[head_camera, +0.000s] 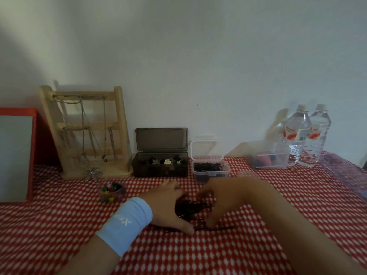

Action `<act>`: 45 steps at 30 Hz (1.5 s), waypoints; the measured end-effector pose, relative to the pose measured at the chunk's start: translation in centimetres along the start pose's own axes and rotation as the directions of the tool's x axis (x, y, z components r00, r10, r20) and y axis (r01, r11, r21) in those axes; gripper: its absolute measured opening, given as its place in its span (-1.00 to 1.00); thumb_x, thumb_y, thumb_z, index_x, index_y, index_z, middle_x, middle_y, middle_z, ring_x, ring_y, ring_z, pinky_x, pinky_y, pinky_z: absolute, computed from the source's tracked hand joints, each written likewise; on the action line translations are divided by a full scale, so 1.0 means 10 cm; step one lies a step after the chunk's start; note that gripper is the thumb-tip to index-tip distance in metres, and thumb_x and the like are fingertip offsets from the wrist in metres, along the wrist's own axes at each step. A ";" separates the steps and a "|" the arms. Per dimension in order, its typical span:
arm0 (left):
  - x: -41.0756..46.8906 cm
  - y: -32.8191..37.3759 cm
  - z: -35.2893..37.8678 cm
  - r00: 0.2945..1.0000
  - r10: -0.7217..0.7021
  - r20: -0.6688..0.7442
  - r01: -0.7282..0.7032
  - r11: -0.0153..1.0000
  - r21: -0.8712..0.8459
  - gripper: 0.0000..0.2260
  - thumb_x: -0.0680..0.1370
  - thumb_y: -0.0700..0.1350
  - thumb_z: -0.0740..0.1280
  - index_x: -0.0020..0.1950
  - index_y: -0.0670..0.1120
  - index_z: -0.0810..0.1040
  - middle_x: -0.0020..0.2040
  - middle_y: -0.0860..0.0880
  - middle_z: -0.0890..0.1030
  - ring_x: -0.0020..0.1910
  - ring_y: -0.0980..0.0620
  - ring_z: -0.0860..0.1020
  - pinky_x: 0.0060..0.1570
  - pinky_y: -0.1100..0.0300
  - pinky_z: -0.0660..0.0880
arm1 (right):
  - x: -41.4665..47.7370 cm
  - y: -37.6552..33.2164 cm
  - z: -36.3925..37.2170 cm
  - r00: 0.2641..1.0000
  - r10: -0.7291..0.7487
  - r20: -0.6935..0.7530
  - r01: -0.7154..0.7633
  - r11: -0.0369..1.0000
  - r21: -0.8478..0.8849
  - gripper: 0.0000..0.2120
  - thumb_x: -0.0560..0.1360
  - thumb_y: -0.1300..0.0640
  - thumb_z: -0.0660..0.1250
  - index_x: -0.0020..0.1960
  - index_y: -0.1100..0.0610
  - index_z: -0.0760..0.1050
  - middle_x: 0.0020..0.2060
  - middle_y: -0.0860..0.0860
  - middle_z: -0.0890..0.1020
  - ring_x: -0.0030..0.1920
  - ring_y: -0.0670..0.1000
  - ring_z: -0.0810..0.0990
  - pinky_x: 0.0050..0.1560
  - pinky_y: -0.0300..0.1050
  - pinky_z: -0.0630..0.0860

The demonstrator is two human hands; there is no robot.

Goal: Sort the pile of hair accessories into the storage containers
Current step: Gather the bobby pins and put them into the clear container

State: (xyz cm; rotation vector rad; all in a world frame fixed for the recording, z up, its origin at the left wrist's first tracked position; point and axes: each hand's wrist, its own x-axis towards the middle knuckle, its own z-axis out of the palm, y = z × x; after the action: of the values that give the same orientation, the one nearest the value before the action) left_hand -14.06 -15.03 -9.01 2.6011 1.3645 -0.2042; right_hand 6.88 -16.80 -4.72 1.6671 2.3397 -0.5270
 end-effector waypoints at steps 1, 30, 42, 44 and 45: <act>-0.03 0.01 0.02 1.000 0.015 -0.021 -0.015 1.000 0.000 -0.08 0.31 0.46 0.35 0.54 0.03 0.21 0.40 0.08 0.22 0.38 0.04 0.23 0.41 0.05 0.29 | -0.01 -0.02 0.06 1.000 0.030 0.008 -0.030 0.999 -0.018 -0.16 0.25 -0.30 0.54 0.46 -0.21 0.33 0.42 -0.14 0.39 0.40 -0.02 0.36 0.45 0.09 0.31; -0.46 -0.43 0.09 0.983 -0.057 -0.176 -0.005 0.943 -0.331 -0.41 0.48 0.16 0.38 0.48 0.12 0.32 0.41 0.10 0.39 0.36 0.06 0.39 0.36 0.10 0.37 | 0.33 -0.67 0.27 0.973 -0.176 -0.150 0.183 0.982 0.038 -0.39 0.43 -0.18 0.47 0.42 -0.10 0.39 0.31 -0.08 0.46 0.28 -0.02 0.44 0.29 -0.12 0.37; -0.51 -0.50 0.08 0.967 -0.130 -0.221 0.083 0.974 -0.209 -0.80 0.54 -0.09 0.38 0.15 0.07 0.66 0.06 0.11 0.65 -0.04 0.15 0.55 0.03 0.29 0.49 | 0.47 -0.59 0.27 0.970 -0.168 -0.177 0.168 0.986 -0.014 -0.61 0.51 0.10 0.44 0.33 -0.05 0.54 0.21 -0.05 0.58 0.19 0.02 0.55 0.25 -0.03 0.54; -0.46 -0.47 0.07 0.969 -0.108 -0.223 0.059 0.975 -0.216 -0.80 0.54 -0.10 0.37 0.13 0.08 0.67 0.05 0.12 0.66 -0.02 0.14 0.57 0.10 0.24 0.52 | 0.47 -0.56 0.28 0.967 -0.165 -0.193 0.164 0.986 -0.024 -0.61 0.52 0.13 0.43 0.33 -0.05 0.53 0.21 -0.05 0.58 0.19 0.02 0.55 0.26 -0.04 0.53; -0.44 -0.45 0.05 0.969 -0.101 -0.225 0.050 0.973 -0.224 -0.80 0.54 -0.09 0.37 0.13 0.08 0.67 0.04 0.12 0.65 -0.02 0.14 0.57 0.11 0.23 0.52 | 0.47 -0.53 0.28 0.965 -0.162 -0.204 0.157 0.987 -0.042 -0.61 0.52 0.14 0.42 0.33 -0.04 0.53 0.21 -0.04 0.58 0.19 0.04 0.56 0.26 -0.04 0.53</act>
State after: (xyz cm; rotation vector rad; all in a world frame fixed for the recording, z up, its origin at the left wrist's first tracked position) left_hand -20.30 -16.17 -9.09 2.4524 1.4703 0.2391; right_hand 0.21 -15.46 -8.23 1.5996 2.6337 -0.3648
